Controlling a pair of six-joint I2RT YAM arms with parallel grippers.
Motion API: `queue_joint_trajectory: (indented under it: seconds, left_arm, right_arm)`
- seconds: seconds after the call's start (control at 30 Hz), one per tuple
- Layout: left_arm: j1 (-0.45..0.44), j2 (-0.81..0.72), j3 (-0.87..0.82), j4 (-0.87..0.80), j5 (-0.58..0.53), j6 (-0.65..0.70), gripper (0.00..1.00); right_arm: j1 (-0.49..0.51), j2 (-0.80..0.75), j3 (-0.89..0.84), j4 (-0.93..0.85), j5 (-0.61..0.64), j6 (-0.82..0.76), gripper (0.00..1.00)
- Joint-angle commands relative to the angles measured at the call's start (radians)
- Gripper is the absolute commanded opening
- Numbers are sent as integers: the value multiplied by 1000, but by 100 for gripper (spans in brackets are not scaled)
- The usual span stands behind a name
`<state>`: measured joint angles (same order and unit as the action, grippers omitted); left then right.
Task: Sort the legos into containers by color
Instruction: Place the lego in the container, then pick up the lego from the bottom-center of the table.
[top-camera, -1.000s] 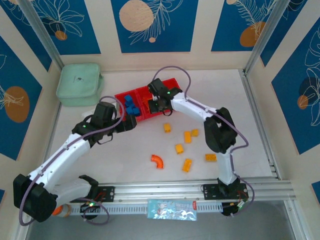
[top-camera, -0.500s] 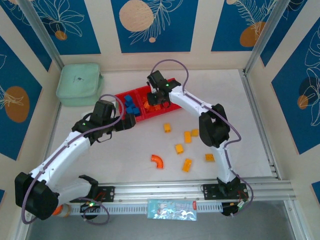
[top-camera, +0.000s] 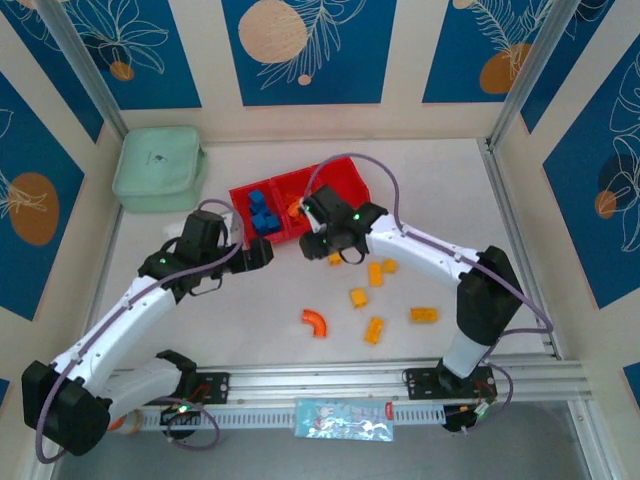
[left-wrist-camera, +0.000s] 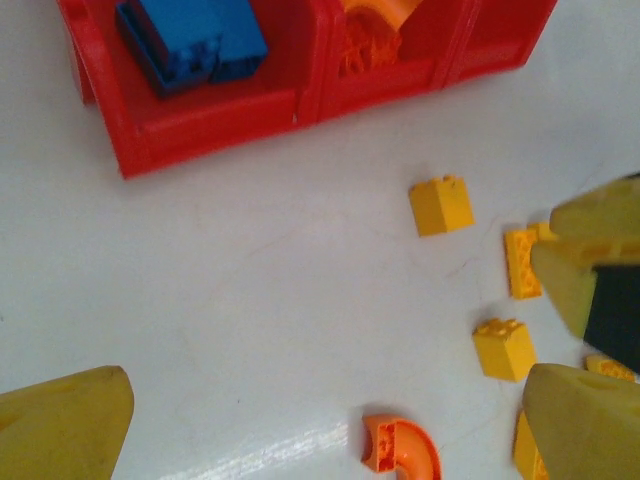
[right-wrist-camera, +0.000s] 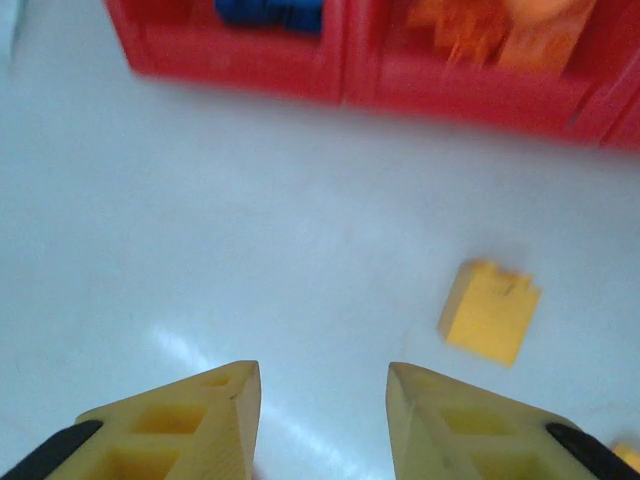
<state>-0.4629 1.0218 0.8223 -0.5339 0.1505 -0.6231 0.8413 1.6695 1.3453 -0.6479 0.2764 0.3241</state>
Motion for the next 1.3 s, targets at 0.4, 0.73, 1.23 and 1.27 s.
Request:
queue_joint_trajectory:
  seconds: [0.4, 0.73, 1.23, 1.27]
  left_arm:
    - [-108, -141, -229, 109, -50, -215, 99]
    - [-109, -161, -243, 86, -63, -227, 99]
    - [-109, -139, -241, 99, -58, -228, 99]
    - [-109, -139, -241, 97, -60, -228, 99]
  right_arm:
    - [232, 3, -242, 23, 23, 110, 49]
    - [242, 59, -250, 25, 81, 103, 52]
    - [232, 61, -320, 64, 50, 109, 32]
    - [231, 65, -323, 68, 44, 109, 31]
